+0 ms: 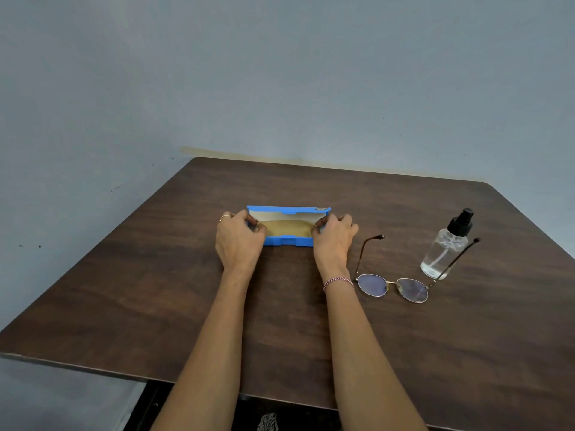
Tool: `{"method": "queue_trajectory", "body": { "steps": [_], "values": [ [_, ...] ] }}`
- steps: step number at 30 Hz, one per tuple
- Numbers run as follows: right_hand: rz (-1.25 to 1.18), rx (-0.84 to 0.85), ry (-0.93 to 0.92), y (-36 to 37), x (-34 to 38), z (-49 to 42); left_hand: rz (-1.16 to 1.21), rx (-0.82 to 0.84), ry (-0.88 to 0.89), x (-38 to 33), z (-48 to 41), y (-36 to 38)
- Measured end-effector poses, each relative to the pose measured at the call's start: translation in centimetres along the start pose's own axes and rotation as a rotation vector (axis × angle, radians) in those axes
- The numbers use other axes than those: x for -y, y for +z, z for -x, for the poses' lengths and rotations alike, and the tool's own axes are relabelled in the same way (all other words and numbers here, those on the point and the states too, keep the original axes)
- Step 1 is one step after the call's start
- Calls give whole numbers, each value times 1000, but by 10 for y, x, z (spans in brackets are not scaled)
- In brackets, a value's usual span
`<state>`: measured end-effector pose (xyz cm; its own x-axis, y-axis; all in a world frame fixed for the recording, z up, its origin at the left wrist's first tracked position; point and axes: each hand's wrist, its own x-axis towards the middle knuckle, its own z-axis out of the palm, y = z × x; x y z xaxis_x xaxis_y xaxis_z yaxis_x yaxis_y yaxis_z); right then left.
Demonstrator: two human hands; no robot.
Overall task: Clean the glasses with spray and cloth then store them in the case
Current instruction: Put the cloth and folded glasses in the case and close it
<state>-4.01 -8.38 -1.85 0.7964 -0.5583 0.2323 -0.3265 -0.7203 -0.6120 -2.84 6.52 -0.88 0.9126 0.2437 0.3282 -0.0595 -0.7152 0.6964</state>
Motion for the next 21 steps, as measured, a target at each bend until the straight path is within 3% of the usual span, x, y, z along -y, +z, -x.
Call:
{"method": "queue_trajectory", "body": {
  "steps": [11, 21],
  "values": [
    [332, -42, -22, -7, 4, 1, -235, 69, 13, -4, -1, -4],
    [194, 28, -31, -9, 6, 4, -290, 30, -5, -6, -3, -3]
  ]
}}
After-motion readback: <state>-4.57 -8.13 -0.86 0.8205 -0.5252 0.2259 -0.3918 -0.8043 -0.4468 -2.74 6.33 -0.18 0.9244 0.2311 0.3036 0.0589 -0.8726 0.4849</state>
